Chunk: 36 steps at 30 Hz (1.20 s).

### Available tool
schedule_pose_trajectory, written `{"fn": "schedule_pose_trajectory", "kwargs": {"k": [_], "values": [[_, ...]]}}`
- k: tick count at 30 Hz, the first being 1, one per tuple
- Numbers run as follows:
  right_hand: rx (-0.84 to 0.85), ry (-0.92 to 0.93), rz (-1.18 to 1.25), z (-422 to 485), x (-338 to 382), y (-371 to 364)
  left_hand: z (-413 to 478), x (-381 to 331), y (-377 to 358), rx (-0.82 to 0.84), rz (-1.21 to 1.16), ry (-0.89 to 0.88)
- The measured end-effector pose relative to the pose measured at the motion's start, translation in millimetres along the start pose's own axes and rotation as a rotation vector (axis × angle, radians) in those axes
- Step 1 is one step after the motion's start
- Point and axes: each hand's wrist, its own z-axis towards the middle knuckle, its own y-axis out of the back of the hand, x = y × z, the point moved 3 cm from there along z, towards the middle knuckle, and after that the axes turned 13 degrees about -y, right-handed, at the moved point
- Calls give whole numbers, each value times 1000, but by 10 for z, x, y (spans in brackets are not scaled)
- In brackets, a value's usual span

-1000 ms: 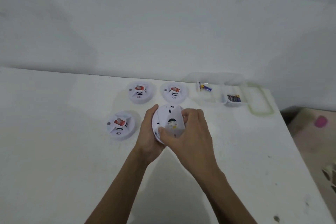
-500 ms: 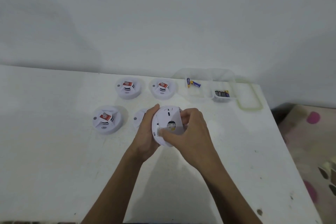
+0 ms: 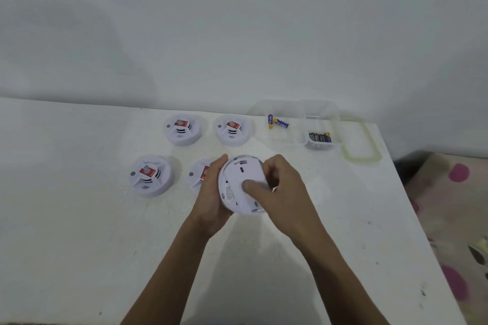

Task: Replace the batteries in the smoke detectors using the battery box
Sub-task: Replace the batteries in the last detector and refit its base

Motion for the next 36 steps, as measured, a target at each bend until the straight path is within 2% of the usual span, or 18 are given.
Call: {"fn": "schedule_pose_trajectory", "kwargs": {"k": [6, 13, 19, 25, 26, 30, 33, 36], "values": [[68, -21, 321, 52, -92, 116, 28, 15, 85, 61, -200, 93], [-5, -114, 416, 205, -384, 217, 73, 70, 154, 179, -351, 203], [-67, -192, 237, 317, -807, 70, 83, 101, 160, 280, -370, 217], [-284, -105, -584, 375, -1232, -149, 51, 141, 126, 325, -421, 272], [-314, -86, -649, 382, -1274, -168, 56, 154, 126, 342, -435, 282], [-303, -67, -640, 410, -1378, -218, 66, 195, 116, 403, -483, 310], [-274, -81, -604, 399, -1388, -206, 72, 212, 116, 385, -471, 325], [-254, -102, -493, 375, -1238, -122, 95, 219, 116, 388, -463, 300]]}}
